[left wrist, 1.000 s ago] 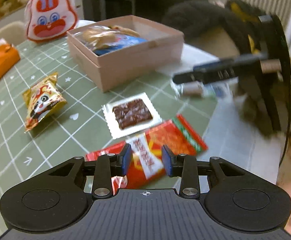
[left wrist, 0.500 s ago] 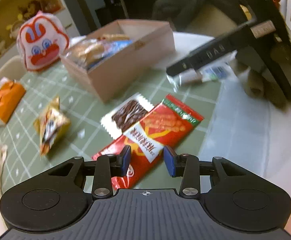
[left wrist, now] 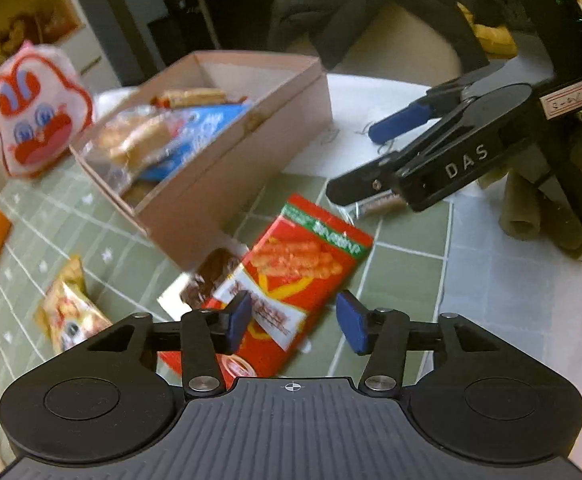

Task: Organize snacks
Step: 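Lower the left tool onto the red spicy strip packet, then close the left tool on the red packet while right grasps the clear packet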

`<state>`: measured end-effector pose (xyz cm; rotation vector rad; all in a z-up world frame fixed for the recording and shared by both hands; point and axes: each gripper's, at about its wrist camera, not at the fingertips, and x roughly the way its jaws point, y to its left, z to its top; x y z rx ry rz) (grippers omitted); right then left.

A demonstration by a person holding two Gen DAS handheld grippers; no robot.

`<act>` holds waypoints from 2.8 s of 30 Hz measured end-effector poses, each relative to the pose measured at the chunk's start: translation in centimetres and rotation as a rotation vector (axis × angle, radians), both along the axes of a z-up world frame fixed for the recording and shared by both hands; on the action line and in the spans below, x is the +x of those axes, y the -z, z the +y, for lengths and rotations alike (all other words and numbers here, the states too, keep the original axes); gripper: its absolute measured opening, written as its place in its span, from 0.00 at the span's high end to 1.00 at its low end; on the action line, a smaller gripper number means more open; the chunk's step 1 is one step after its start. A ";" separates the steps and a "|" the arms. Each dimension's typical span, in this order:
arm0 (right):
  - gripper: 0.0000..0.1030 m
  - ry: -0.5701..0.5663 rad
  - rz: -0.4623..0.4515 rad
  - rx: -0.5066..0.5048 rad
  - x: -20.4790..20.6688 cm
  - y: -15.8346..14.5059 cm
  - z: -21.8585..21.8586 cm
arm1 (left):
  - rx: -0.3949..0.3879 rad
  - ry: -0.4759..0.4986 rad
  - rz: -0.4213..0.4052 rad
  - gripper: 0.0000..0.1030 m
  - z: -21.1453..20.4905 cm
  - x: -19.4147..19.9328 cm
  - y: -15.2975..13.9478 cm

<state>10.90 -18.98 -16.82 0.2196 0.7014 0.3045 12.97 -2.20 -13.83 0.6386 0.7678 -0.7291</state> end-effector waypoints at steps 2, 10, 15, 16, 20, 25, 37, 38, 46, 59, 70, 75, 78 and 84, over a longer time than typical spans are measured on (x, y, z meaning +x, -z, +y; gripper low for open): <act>0.10 -0.001 0.000 0.008 0.0 0.0 -0.1 | 0.035 0.014 -0.049 0.48 -0.2 0.0 -0.1; 0.10 -0.002 0.001 0.036 0.0 0.0 -0.5 | 0.025 0.043 0.063 0.46 0.3 3.5 -0.1; 0.10 -0.001 0.001 0.036 0.0 0.0 -0.5 | -0.073 0.006 0.172 0.46 2.0 4.8 0.0; 0.10 -0.001 0.001 0.036 0.0 0.0 -0.5 | -0.082 0.007 0.183 0.46 2.2 4.6 0.0; 0.03 -0.017 0.006 0.030 0.2 0.0 -0.3 | -0.111 0.014 0.215 0.46 2.3 3.0 0.3; 0.00 -0.034 0.012 -0.026 0.4 0.0 0.7 | -0.107 -0.008 0.206 0.45 1.7 2.1 0.3; 0.00 -0.062 0.019 -0.061 0.6 0.0 0.9 | -0.057 0.001 0.161 0.45 0.6 -1.7 0.1; 0.00 -0.062 0.019 -0.060 0.6 0.0 0.9 | -0.053 0.006 0.156 0.45 0.6 -2.0 0.1; 0.00 -0.066 0.020 -0.089 0.7 0.0 1.2 | -0.057 0.028 0.142 0.44 1.0 -3.0 0.2; 0.00 -0.077 0.022 -0.118 0.7 0.0 1.4 | 0.021 0.053 0.080 0.43 0.8 -4.6 0.8; 0.00 -0.147 0.032 -0.214 0.8 0.0 2.4 | -0.102 -0.062 0.205 0.11 0.7 1.7 1.7; 0.05 -0.182 0.032 -0.111 -0.2 -0.7 0.5 | -0.111 -0.067 0.199 0.05 0.3 2.0 2.1; 0.05 -0.140 -0.040 -0.122 -2.0 -2.1 -0.7 | -0.120 -0.084 0.197 0.05 0.2 1.4 2.2; 0.05 -0.091 -0.086 -0.138 -3.5 -4.7 -2.9 | -0.178 -0.160 0.147 0.21 0.4 -0.6 2.2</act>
